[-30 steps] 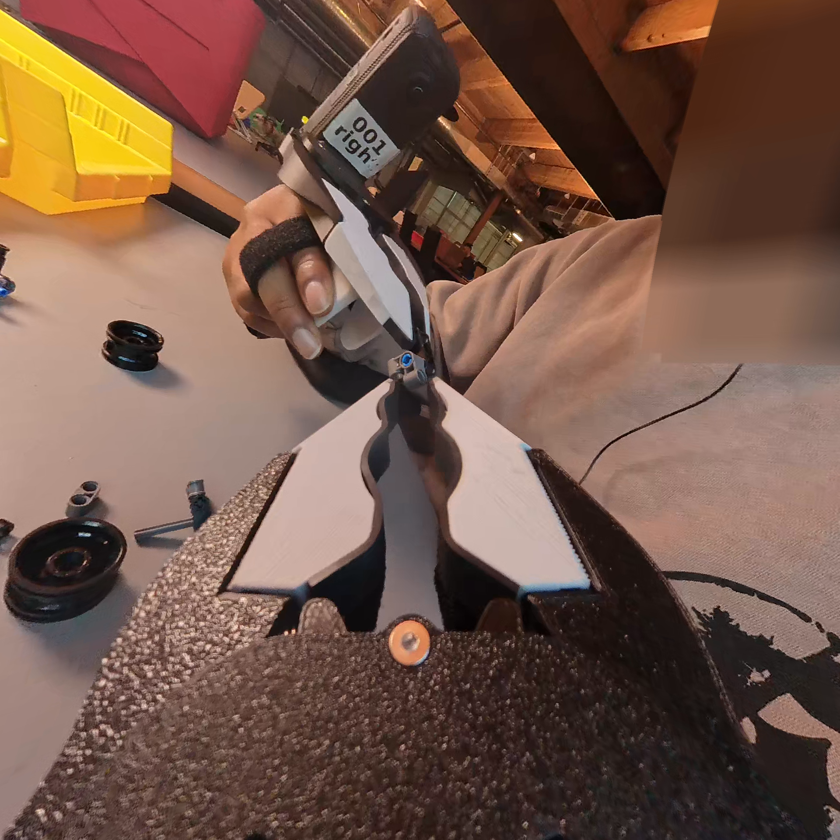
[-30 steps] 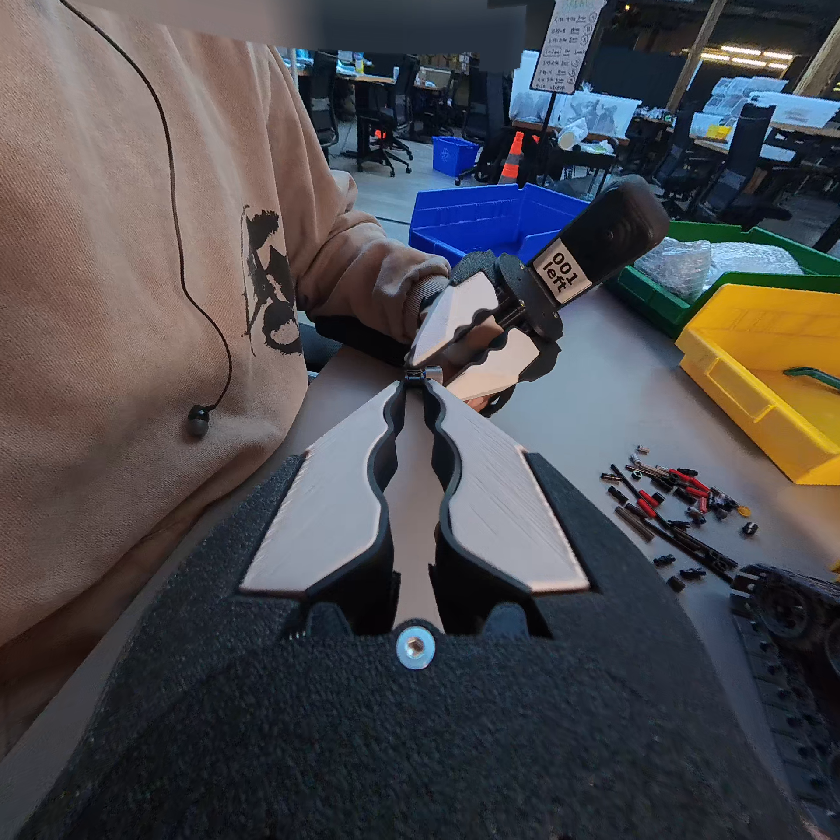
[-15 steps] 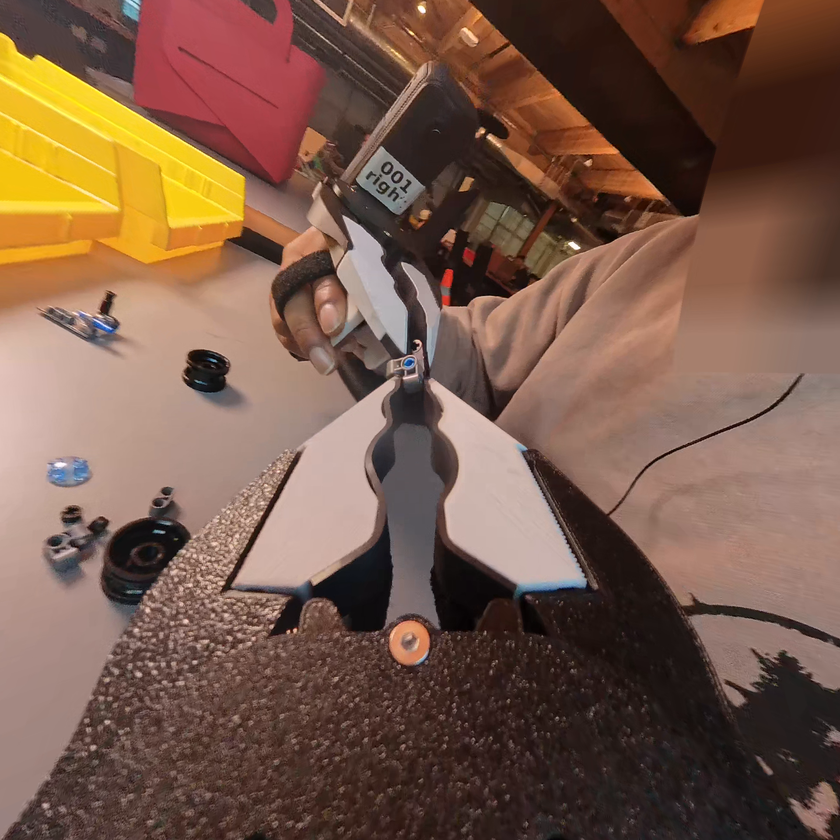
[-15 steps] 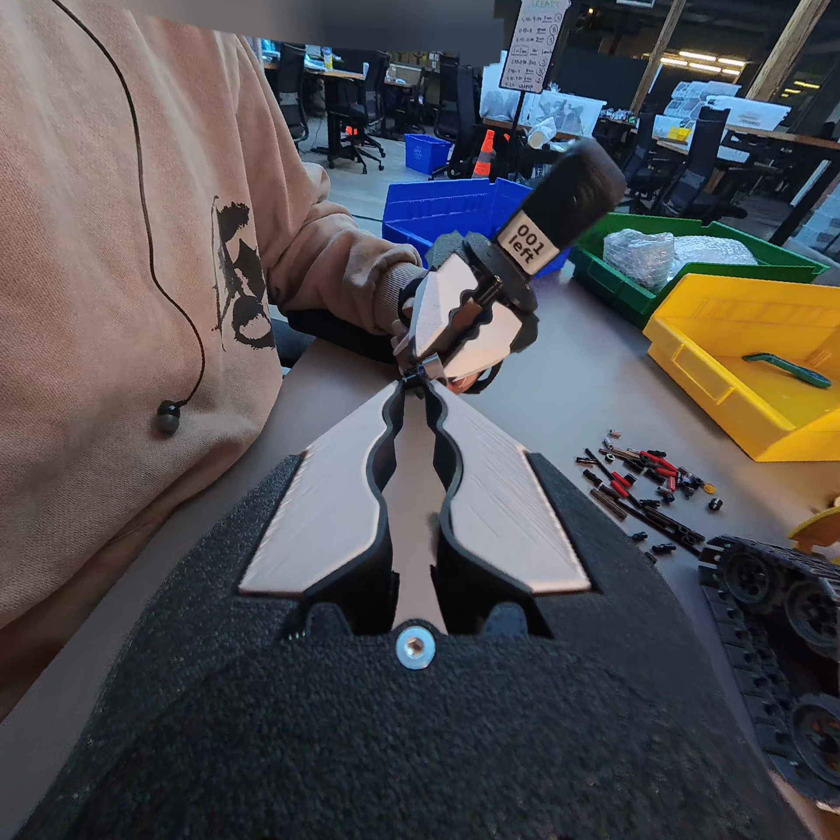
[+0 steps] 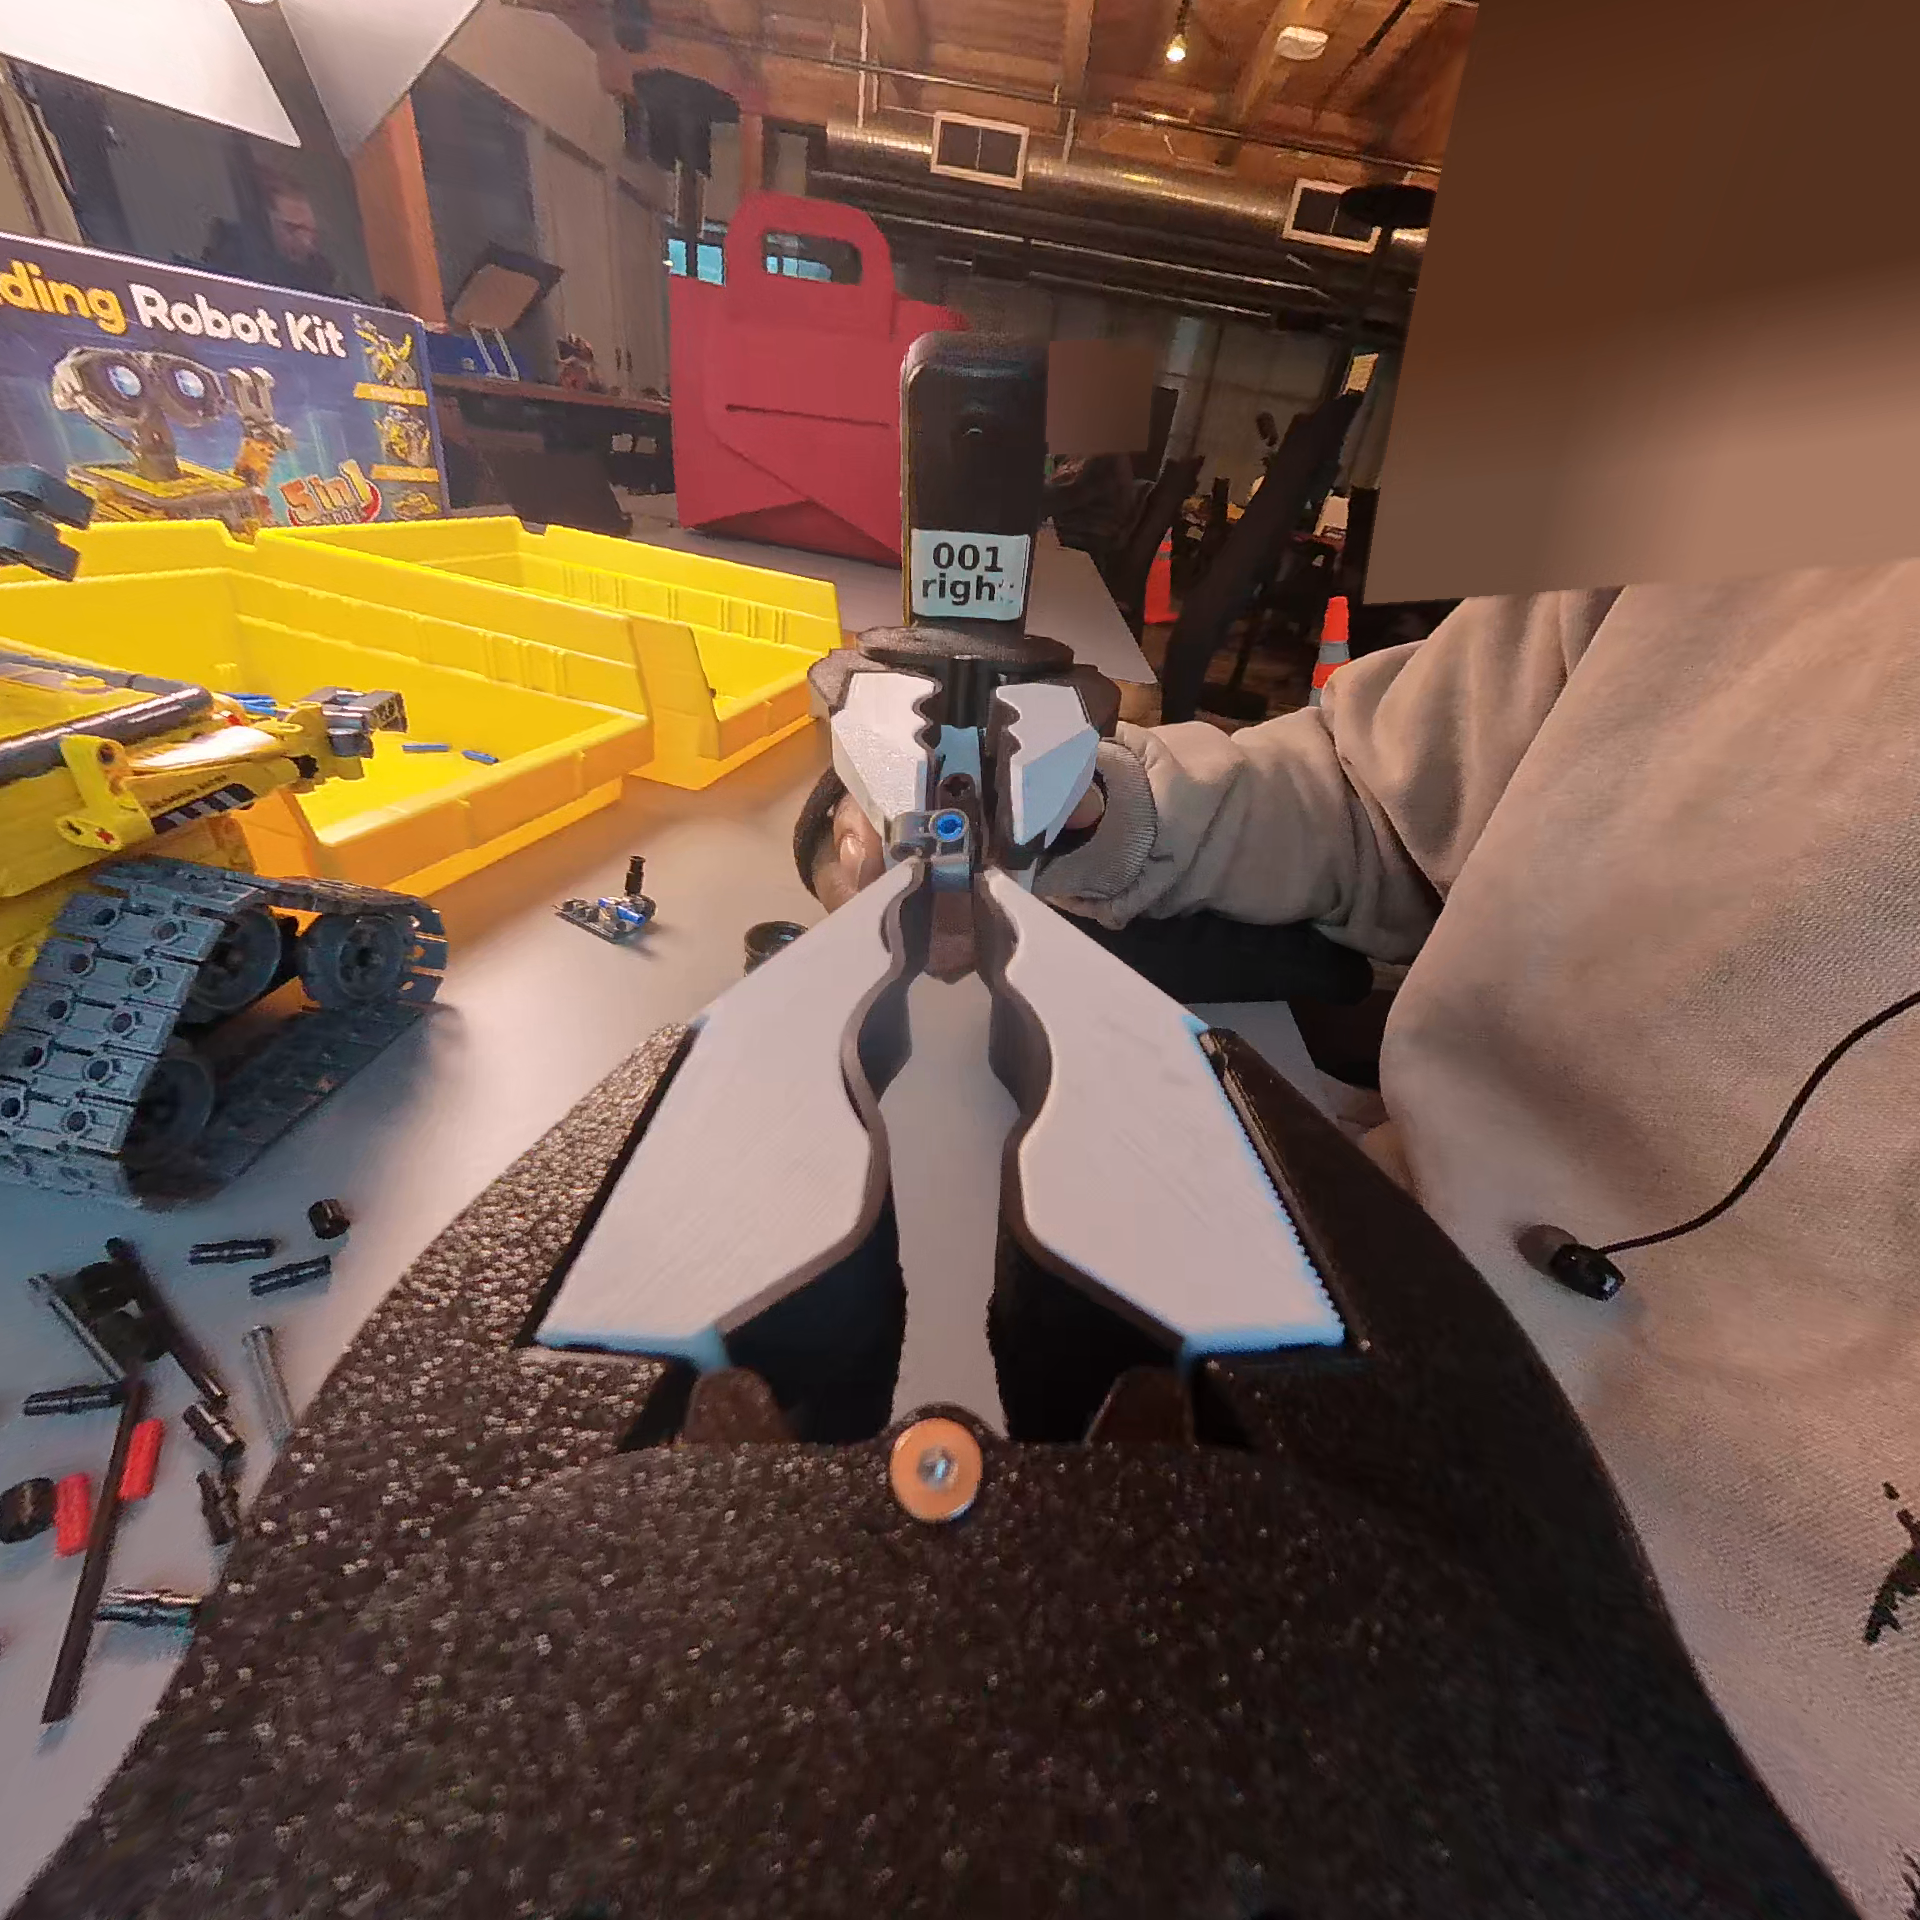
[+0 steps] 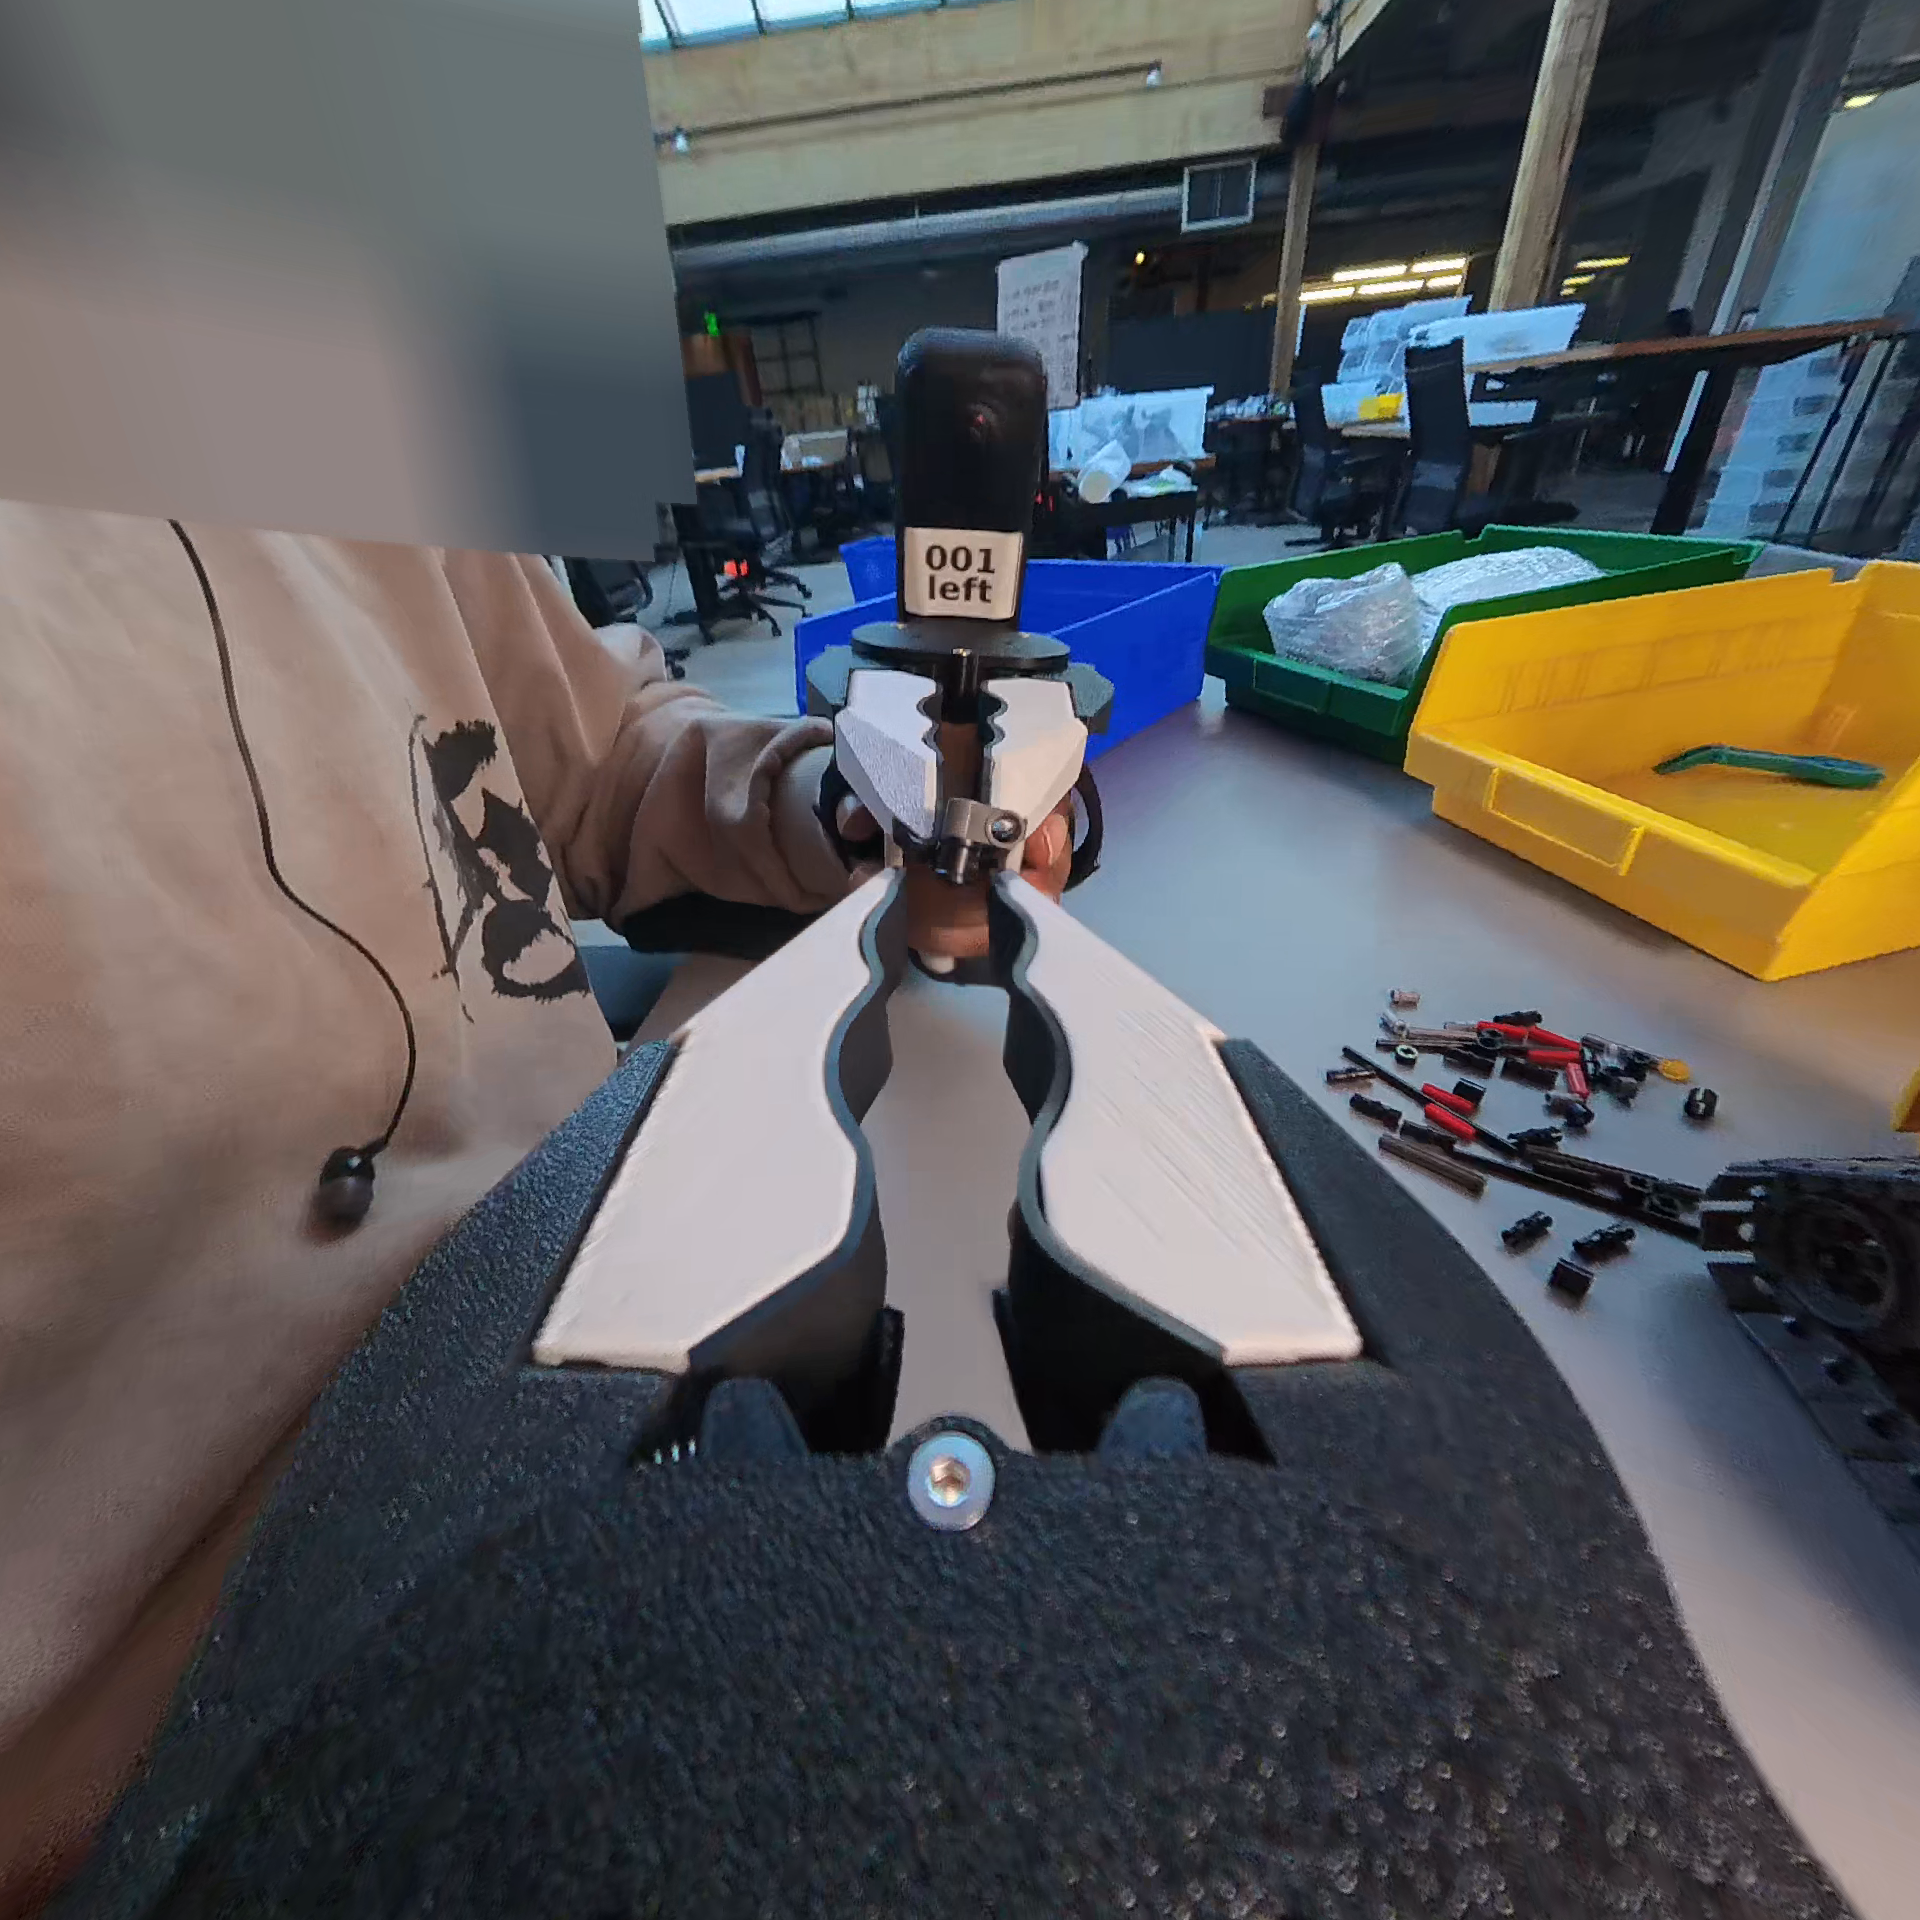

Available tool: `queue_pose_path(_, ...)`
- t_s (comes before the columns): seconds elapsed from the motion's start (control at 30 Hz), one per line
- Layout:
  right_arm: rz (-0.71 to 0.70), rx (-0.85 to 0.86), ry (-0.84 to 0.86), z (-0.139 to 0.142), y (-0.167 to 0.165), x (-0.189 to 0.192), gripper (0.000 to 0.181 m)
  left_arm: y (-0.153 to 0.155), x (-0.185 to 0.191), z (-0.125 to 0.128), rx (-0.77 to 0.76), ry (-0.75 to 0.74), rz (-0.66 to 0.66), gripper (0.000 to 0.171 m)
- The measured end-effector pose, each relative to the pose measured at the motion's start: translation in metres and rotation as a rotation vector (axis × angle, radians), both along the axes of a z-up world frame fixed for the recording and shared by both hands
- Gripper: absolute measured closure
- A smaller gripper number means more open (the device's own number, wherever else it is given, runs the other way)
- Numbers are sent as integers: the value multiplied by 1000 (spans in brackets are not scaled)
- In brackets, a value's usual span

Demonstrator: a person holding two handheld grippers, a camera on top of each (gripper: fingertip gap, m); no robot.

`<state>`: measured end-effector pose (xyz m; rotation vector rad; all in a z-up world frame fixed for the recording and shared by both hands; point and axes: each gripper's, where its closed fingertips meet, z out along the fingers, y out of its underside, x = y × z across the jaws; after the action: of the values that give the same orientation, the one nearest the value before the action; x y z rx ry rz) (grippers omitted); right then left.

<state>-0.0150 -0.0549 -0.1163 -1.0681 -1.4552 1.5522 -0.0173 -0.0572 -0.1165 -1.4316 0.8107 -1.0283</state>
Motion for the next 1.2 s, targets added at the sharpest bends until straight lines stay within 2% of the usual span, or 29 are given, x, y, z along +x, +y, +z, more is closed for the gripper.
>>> queue_pose_path(0.1,-25,-4,25,6,0,-4,174,0,-1,4,29,-13,11,165)
queue_pose_path(0.37,-37,-14,11,4,-1,-6,175,-2,1,2,44,7,16,164)
queue_pose_path(0.7,-46,40,-21,-2,0,-6,175,-1,4,0,-35,-41,-18,159)
queue_pose_path(0.93,-111,66,-37,-2,6,-11,175,9,-1,3,-110,-144,4,163)
queue_pose_path(1.03,-131,38,-49,1,8,-13,175,11,-4,8,-100,-180,26,164)
queue_pose_path(1.2,-79,-45,-45,8,6,-14,176,10,-6,16,-71,-212,32,166)
